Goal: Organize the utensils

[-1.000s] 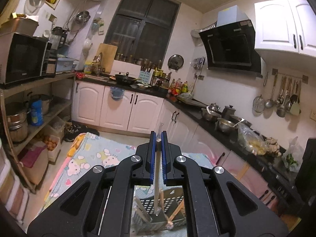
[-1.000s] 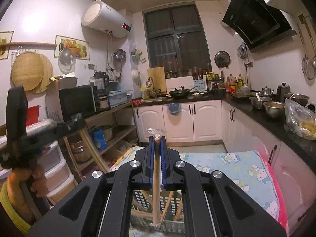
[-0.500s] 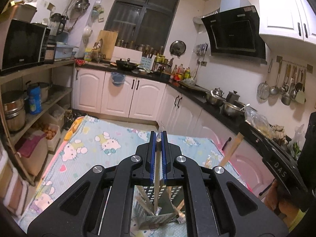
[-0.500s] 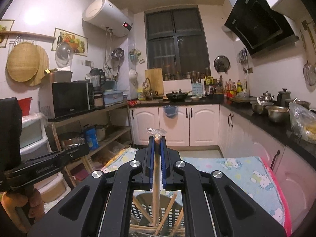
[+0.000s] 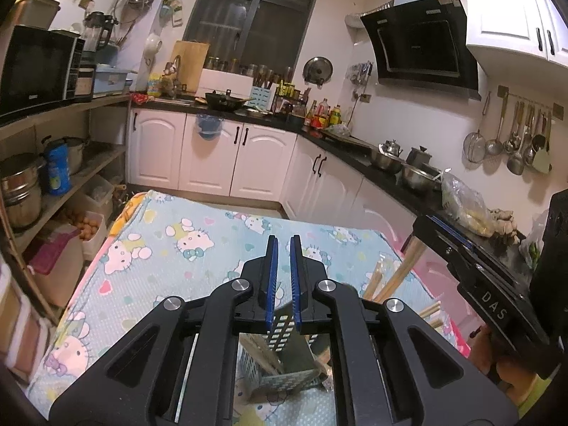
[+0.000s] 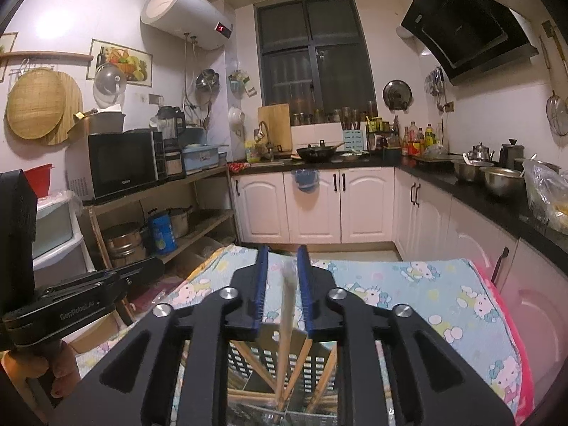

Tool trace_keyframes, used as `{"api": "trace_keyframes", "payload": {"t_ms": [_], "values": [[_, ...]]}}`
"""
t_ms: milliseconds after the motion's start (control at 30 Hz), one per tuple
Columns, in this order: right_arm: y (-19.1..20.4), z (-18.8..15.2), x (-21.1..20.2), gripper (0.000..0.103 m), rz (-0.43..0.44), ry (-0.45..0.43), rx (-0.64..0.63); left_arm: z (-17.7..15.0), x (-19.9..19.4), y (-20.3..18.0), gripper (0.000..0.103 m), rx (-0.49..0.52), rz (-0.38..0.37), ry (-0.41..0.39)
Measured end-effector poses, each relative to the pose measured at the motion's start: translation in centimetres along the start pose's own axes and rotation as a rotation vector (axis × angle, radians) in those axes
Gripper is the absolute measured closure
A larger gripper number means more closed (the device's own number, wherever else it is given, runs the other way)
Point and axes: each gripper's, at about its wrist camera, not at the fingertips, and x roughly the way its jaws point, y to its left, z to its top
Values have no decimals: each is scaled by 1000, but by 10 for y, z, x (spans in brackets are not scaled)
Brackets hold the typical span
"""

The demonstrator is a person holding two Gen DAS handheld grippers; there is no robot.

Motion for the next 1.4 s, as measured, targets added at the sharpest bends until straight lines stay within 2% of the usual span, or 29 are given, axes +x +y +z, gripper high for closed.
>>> {"api": "trace_keyframes", "payload": {"t_ms": [133,300,733,867,967,1333,1400], "values": [[-2,-6,-2,83,-5,24,7,-5,1,2,95,-9,5,18],[-5,-12,-6,78,-12,44,16,-8,-2,1,85,-8,10,30],[-8,-21,-29,75,-22,63,13,-15,-23,0,74,-5,16,22],[-7,-25,-40,70,-17,68,12,-19,-33,-1,71,0,14,24],[-5,-31,-48,68,-11,82,10,-22,-38,-2,61,-3,13,26],[3,-56,-73,54,-4,127,-2,-53,-58,2,45,-15,26,61],[3,-61,-77,51,-6,134,2,-58,-60,3,39,-19,31,69]]}}
